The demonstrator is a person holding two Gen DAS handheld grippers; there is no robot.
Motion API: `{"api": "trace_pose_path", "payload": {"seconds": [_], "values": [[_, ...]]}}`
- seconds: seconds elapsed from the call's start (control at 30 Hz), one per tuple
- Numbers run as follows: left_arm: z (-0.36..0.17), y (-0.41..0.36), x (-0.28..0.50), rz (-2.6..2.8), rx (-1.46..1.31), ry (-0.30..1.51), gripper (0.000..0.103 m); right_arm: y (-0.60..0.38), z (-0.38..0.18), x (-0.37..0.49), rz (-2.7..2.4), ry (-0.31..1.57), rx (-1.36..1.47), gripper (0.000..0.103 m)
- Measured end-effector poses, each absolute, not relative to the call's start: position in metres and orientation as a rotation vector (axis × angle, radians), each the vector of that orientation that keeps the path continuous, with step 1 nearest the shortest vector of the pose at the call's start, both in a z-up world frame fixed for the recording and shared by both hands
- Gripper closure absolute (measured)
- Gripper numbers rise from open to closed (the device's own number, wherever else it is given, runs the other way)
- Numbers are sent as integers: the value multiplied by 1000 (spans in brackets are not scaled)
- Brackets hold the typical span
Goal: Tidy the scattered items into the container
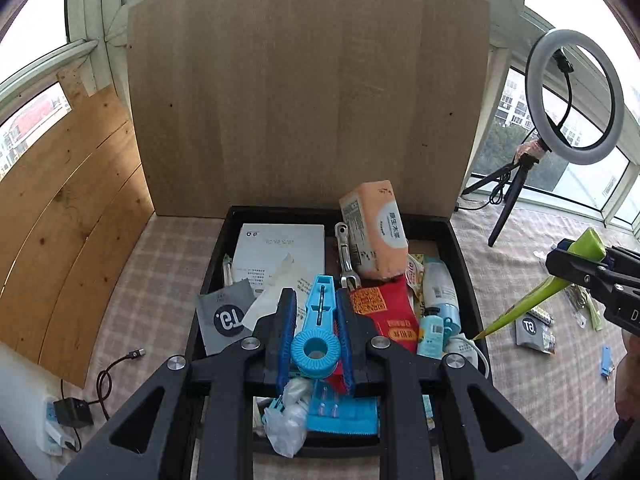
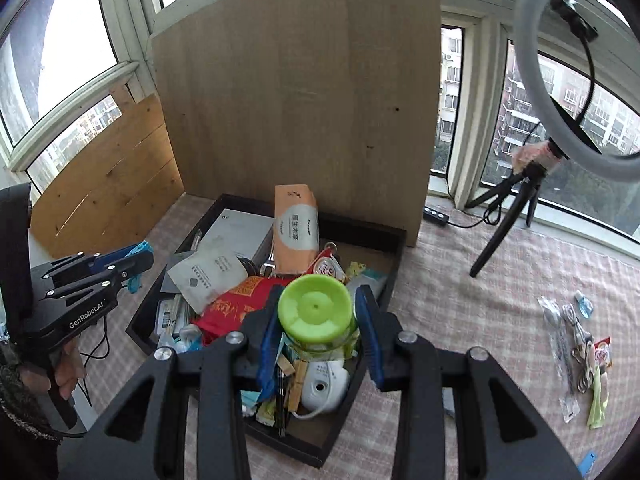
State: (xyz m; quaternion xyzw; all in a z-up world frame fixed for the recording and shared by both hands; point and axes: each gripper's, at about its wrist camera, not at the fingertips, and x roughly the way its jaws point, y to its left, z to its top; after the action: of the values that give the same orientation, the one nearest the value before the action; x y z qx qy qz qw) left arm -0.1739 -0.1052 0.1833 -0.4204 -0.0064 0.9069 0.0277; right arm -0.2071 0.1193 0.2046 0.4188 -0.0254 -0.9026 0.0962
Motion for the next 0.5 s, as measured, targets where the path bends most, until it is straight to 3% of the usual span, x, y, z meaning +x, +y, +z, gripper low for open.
{"api": "trace_pose_path", "payload": {"seconds": [0.5], "values": [[171, -98, -240, 2762, -1282, -52, 83, 86, 202, -275, -2709, 16, 1214, 68]]}}
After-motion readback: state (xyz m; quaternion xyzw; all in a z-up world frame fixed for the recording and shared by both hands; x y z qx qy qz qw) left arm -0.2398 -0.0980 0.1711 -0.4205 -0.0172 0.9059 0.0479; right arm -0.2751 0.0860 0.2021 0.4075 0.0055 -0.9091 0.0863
